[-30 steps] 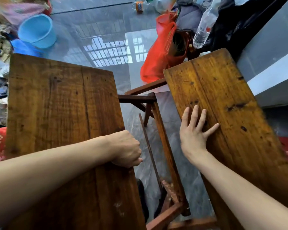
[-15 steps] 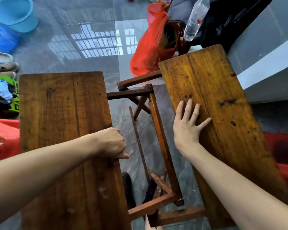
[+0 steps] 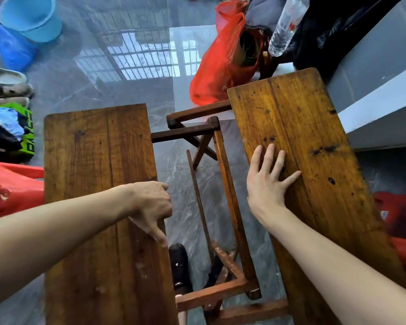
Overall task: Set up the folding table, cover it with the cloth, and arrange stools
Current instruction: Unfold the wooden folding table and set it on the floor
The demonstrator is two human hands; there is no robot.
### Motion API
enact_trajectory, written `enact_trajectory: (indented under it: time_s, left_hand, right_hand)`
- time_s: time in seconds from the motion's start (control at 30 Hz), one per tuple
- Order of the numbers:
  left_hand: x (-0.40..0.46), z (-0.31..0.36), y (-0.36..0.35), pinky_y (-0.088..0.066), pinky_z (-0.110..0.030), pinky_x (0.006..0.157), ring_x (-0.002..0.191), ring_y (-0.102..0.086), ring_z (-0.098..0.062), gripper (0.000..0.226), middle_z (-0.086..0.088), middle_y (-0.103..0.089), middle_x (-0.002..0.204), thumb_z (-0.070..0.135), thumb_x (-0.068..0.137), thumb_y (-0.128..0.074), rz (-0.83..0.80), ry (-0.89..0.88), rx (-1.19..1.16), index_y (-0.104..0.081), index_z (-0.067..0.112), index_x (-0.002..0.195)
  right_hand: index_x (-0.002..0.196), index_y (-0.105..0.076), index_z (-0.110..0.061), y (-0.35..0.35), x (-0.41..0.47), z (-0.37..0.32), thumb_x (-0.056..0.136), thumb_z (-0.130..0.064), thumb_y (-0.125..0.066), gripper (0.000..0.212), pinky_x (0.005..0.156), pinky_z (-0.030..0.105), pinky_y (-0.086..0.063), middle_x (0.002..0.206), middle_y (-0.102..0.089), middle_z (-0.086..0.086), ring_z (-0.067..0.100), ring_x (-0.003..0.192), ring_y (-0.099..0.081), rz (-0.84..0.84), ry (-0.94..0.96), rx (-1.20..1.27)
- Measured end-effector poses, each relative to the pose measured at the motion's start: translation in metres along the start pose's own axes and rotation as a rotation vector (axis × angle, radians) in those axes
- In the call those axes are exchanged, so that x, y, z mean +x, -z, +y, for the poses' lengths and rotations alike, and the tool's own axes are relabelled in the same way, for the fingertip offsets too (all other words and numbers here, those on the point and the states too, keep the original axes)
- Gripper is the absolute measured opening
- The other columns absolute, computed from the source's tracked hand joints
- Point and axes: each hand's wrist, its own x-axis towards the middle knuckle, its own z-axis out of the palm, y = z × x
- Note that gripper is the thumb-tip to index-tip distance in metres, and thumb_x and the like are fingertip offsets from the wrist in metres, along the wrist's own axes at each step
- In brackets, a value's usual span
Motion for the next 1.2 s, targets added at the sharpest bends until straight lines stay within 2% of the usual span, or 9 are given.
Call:
enact_trajectory:
  time_s: [0.17,0.3,0.43,0.57,0.67,0.77,0.93,1.1,1.2]
  left_hand:
    - [-0.006,-0.008,-0.01,-0.021,-0.03,0.074,0.06,-0.045,-0.01,0.066,0.017,-0.043,0.061,0.092,0.064,-0.034,0.011,-0.013,0.014,-0.042,0.026,0.064]
    - [-0.003,-0.01,-0.015,-0.023,-0.031,0.071,0.056,-0.044,-0.008,0.068,0.016,-0.044,0.059,0.094,0.062,-0.035,0.037,0.0,0.019,-0.043,0.027,0.062]
    - [0.006,-0.01,-0.019,-0.027,-0.033,0.072,0.059,-0.05,-0.013,0.072,0.008,-0.058,0.068,0.094,0.064,-0.036,0.017,0.015,0.026,-0.049,0.024,0.067]
    - [0.012,-0.008,-0.019,-0.033,-0.033,0.076,0.064,-0.053,-0.014,0.074,0.008,-0.06,0.071,0.094,0.065,-0.036,-0.001,0.017,0.013,-0.056,0.023,0.073]
    - [0.011,-0.006,-0.014,-0.025,-0.032,0.072,0.063,-0.052,-0.013,0.074,0.008,-0.058,0.07,0.093,0.067,-0.037,0.02,0.004,0.007,-0.056,0.022,0.072]
    - [0.01,-0.003,-0.012,-0.024,-0.031,0.074,0.065,-0.055,-0.015,0.076,0.006,-0.062,0.072,0.092,0.068,-0.037,0.02,-0.005,0.025,-0.062,0.021,0.078]
    - [0.008,-0.004,-0.008,-0.022,-0.032,0.074,0.067,-0.056,-0.016,0.078,0.005,-0.063,0.075,0.092,0.068,-0.038,0.017,-0.038,0.078,-0.064,0.019,0.081]
    - [0.005,-0.007,-0.004,-0.025,-0.032,0.072,0.064,-0.052,-0.013,0.077,0.006,-0.061,0.074,0.092,0.068,-0.039,-0.024,-0.066,0.114,-0.062,0.019,0.078]
    - [0.003,-0.009,-0.004,-0.025,-0.032,0.072,0.066,-0.052,-0.012,0.076,0.008,-0.06,0.071,0.092,0.065,-0.041,-0.022,-0.067,0.127,-0.063,0.02,0.076]
  right_hand:
    - [0.151,0.017,-0.007,-0.006,0.002,-0.001,0.085,-0.003,-0.064,0.105,0.1,0.082,-0.012,0.157,0.018,0.026,0.051,0.143,0.015,-0.033,0.037,0.046]
    - [0.15,0.018,-0.032,-0.012,0.006,0.003,0.079,-0.003,-0.072,0.118,0.095,0.084,-0.016,0.152,0.022,0.03,0.056,0.14,0.015,-0.071,0.129,0.017]
    - [0.134,-0.03,-0.027,-0.015,0.01,0.006,0.083,-0.001,-0.066,0.067,0.097,0.079,-0.028,0.15,0.021,0.032,0.059,0.139,0.012,-0.132,0.125,-0.053]
    - [0.134,-0.034,-0.025,-0.007,0.015,0.014,0.09,-0.014,-0.062,0.054,0.094,0.061,-0.047,0.154,0.008,0.035,0.058,0.14,-0.006,-0.152,0.169,-0.179]
    - [0.138,-0.036,-0.021,0.012,0.021,0.018,0.097,-0.025,-0.053,0.045,0.084,0.043,-0.055,0.152,0.0,0.037,0.053,0.138,-0.019,-0.213,0.245,-0.328]
    - [0.134,-0.045,-0.016,0.031,0.026,0.027,0.101,-0.037,-0.036,0.04,0.095,0.043,-0.047,0.149,-0.011,0.03,0.043,0.138,-0.018,-0.196,0.438,-0.531]
    - [0.144,-0.042,-0.024,0.052,0.035,0.058,0.101,-0.038,-0.031,0.046,0.116,0.06,-0.002,0.16,-0.008,0.012,0.033,0.148,0.003,-0.251,0.842,-0.87]
    - [0.125,-0.052,-0.02,0.065,0.039,0.066,0.098,-0.021,-0.037,0.031,0.116,0.064,0.0,0.128,-0.051,0.003,0.025,0.13,-0.041,-0.433,1.0,-0.925]
    - [0.127,-0.053,-0.02,0.068,0.037,0.063,0.1,-0.015,-0.037,0.032,0.116,0.063,-0.009,0.125,-0.056,0.002,0.024,0.126,-0.043,-0.46,1.031,-0.899]
